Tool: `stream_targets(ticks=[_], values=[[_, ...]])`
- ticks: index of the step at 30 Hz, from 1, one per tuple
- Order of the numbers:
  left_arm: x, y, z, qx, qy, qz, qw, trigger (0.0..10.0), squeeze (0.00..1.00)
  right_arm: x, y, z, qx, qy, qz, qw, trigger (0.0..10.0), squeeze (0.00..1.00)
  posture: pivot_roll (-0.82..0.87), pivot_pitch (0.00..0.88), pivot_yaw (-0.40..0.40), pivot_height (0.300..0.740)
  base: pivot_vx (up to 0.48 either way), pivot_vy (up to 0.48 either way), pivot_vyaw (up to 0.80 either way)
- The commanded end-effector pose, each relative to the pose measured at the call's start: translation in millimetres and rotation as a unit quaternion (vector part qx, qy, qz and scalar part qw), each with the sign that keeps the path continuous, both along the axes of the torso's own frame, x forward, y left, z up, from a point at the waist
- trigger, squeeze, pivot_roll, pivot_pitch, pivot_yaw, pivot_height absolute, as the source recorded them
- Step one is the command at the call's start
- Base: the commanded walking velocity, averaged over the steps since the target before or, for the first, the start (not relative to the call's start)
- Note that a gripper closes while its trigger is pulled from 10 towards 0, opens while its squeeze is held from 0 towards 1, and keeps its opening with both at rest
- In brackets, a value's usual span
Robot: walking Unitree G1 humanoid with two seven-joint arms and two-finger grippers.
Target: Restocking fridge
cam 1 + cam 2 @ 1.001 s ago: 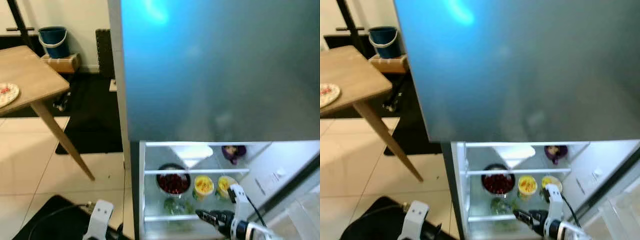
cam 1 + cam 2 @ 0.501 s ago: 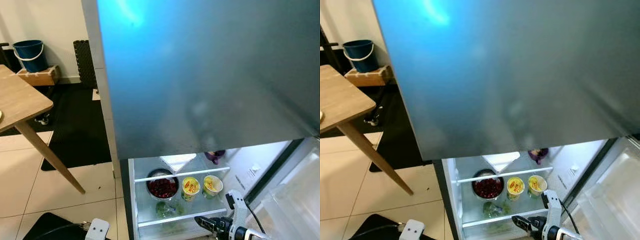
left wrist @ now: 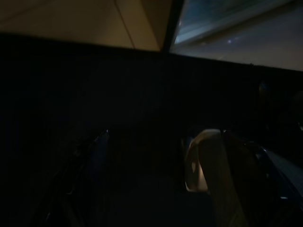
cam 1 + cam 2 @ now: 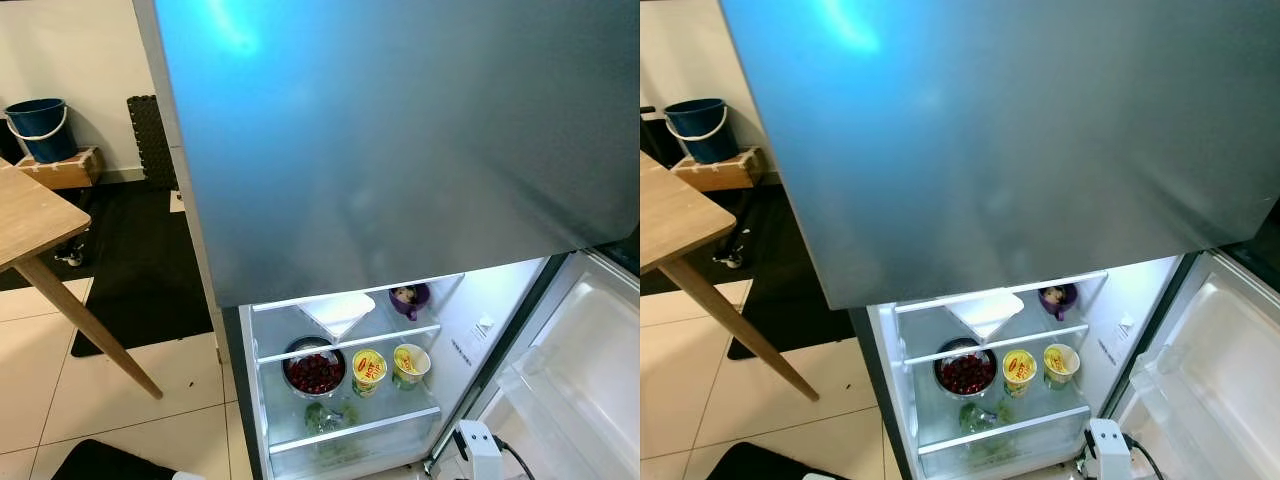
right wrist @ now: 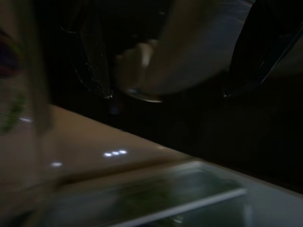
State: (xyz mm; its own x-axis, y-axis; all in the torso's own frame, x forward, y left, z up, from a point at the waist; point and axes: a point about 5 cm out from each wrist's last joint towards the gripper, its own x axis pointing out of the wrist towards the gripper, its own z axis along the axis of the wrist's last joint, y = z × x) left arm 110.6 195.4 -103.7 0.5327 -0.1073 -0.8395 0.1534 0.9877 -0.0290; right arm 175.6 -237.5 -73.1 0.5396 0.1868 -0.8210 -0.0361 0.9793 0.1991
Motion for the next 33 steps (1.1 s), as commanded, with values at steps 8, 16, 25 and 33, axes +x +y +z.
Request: stream_targets(ticks=[8, 16, 25, 33], values=[[-1.7, 1.6, -1.8, -0.005, 0.016, 0.04, 0.999, 10.0, 0.0, -3.8, -11.9, -0.9, -0.094, -0.016, -0.029, 0.995, 10.0, 0.0, -0.07, 0.0, -0.063, 0.74, 0.0, 0.0, 0.0], [4.0, -7.5, -1.8, -0.021, 0.016, 0.043, 0.999, 10.0, 0.0, -26.1, -9.5, -10.5, -0.041, 0.014, -0.063, 0.997, 10.0, 0.0, -0.07, 0.0, -0.049, 0.74, 0.0, 0.0, 0.0], [7.2, -8.7, -1.1, -0.03, 0.019, 0.029, 0.999, 10.0, 0.0, -50.7, -7.9, -20.0, -0.048, 0.05, -0.06, 0.996, 10.0, 0.0, -0.07, 0.0, -0.039, 0.74, 0.0, 0.0, 0.78], [9.3, -6.2, -0.8, -0.033, 0.026, 0.036, 0.998, 10.0, 0.0, -45.5, -5.0, -19.1, -0.049, 0.047, -0.048, 0.997, 10.0, 0.0, -0.08, 0.0, -0.035, 0.74, 0.0, 0.0, 0.77]])
